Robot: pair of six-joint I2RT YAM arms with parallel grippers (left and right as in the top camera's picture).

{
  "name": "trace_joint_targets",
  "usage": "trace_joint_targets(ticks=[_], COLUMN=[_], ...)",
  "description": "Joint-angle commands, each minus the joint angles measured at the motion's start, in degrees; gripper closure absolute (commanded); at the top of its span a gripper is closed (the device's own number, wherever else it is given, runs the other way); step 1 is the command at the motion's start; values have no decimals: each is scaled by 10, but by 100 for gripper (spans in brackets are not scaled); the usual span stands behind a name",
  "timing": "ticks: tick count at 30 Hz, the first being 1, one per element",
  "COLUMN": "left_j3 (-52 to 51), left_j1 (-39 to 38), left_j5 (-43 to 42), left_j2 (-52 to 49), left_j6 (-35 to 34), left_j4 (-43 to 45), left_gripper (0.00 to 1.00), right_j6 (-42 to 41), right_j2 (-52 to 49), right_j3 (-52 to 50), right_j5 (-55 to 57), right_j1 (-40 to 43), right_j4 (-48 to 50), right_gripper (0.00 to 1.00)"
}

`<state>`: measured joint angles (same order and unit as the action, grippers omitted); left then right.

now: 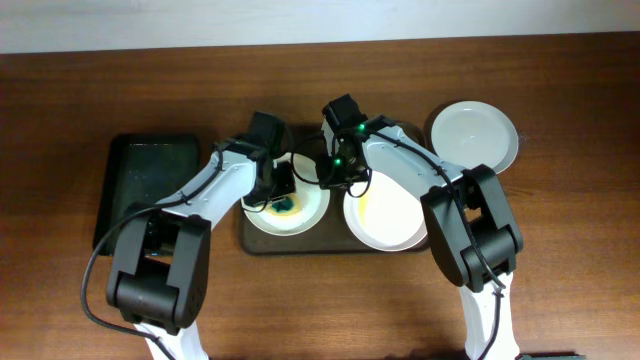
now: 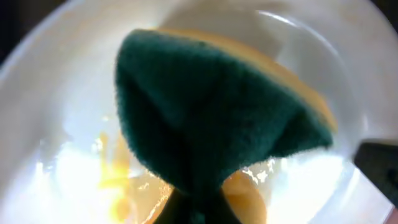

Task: Clean dirty plates on tray and stack at the side
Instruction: 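Grasp the back plate with the right gripper while the left scrubs it, then carry the back plate with the right gripper and stack it on the side plate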

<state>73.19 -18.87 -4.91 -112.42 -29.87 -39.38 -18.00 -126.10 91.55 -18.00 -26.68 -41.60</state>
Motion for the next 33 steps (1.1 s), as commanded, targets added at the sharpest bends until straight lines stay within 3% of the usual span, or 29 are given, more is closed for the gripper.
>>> trace_joint_targets(ticks=[1, 3, 5, 7, 9, 10, 15, 20, 23, 26, 30, 33], left_j3=[-7, 9, 31, 37, 31, 19, 17, 21, 47, 50, 50, 48], left_j1=[34, 58, 71, 70, 66, 54, -3, 19, 75, 101, 168, 262], left_j5=[200, 249, 239, 145, -7, -33, -6, 245, 237, 147, 85, 85], left_j2=[-12, 20, 56, 87, 79, 67, -14, -11, 61, 179, 273, 287], left_j6=[-5, -5, -5, -5, -5, -5, -5, -5, -5, -5, -5, -5], left_j4=[-68, -91, -91, -72, -39, -10, 2, -73, -105, -104, -127, -167], left_gripper=[100, 100, 100, 100, 100, 100, 100, 100, 100, 100, 100, 100], right_j6=[-6, -5, -5, -5, -5, -6, -5, -5, -3, 42, 122, 133], right_j2=[-9, -9, -9, -9, -9, -9, -9, -9, -9, 10, 46, 51], right_j3=[-10, -10, -10, -10, -10, -10, -10, -7, 24, 107, 230, 278], right_j5=[39, 39, 39, 39, 39, 39, 39, 76, 106, 151, 353, 789], right_j1=[2, 2, 2, 2, 2, 2, 2, 2, 2, -3, -48, -163], right_j4=[0, 0, 0, 0, 1, 2, 2, -12, -42, -117, -228, -259], right_gripper=[96, 96, 96, 96, 96, 96, 96, 96, 96, 96, 96, 96])
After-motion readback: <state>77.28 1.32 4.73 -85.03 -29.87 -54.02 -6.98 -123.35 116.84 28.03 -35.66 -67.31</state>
